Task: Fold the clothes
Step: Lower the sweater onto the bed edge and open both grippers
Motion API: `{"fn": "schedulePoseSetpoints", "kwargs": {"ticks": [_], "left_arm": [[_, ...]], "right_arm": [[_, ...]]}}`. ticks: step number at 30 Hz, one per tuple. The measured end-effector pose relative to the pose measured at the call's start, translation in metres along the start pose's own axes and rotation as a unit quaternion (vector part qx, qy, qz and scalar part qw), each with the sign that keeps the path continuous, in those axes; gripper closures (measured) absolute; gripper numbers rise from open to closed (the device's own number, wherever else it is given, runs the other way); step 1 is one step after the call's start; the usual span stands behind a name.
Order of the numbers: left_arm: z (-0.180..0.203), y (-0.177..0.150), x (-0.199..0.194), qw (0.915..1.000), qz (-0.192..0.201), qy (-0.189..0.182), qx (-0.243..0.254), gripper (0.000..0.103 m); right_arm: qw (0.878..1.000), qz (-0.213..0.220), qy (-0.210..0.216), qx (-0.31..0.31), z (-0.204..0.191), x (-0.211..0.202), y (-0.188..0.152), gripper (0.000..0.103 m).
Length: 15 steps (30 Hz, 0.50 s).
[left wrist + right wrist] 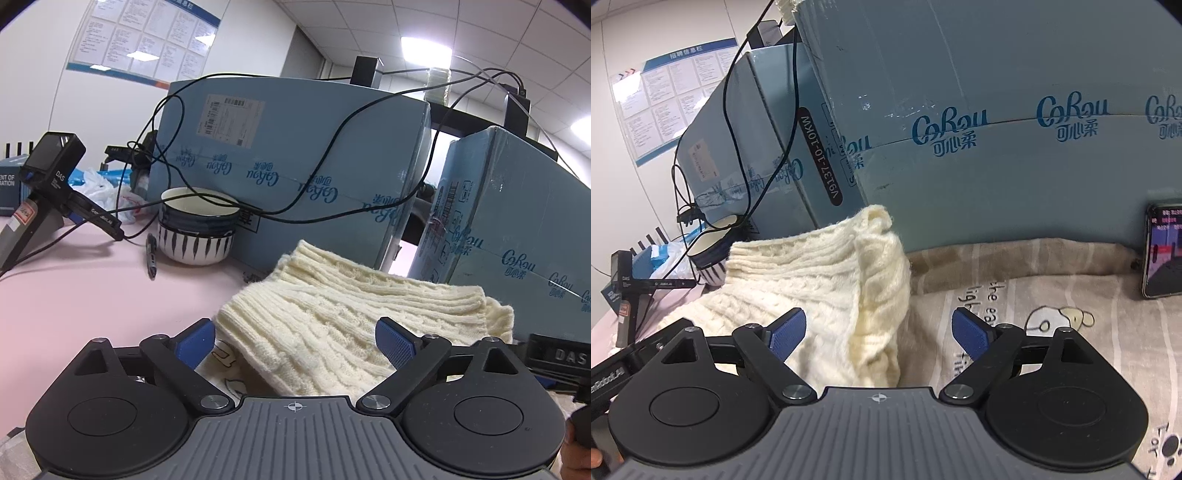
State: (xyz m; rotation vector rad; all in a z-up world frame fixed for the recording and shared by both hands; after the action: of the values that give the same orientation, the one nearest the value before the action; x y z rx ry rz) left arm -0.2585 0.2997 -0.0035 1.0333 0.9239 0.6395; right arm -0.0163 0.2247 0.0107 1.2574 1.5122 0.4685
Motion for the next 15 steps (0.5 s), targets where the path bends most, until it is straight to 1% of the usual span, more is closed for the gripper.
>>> {"fn": "schedulePoseSetpoints", "kwargs": {"ticks": [5,9,13,15], "left_arm": [[0.001,0.000,-0.007,0.9999,0.011,0.000,-0.008,0.007],[0.009,0.000,-0.017,0.9997,0.024,0.002,0.002,0.007],[0.020,0.000,-0.028,0.9992,0.031,-0.021,0.011,0.007],[0.023,0.001,-0.032,0.9992,0.027,-0.027,0.008,0.007]], "right_arm": [[1.000,-0.004,0.008,-0.004,-0.002,-0.010,-0.006,0.015],[1.000,-0.004,0.014,-0.001,-0.001,-0.021,-0.011,0.014],[1.000,-0.006,0.015,-0.011,0.000,-0.031,-0.016,0.014],[1.000,-0.006,0.014,-0.015,0.001,-0.037,-0.017,0.014]]}}
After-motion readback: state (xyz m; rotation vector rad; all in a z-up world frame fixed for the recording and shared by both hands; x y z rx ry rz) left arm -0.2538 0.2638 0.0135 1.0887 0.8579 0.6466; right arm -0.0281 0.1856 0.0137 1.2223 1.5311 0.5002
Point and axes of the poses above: each gripper's, at about its wrist camera, not at the fingertips, and x roughly the way its jaws point, z to its right, y to its top, the point moved 1 cm from there along x, roughly the way its jaws point, and after that the axes turned 2 degrees about x, right-handed, at the moved point
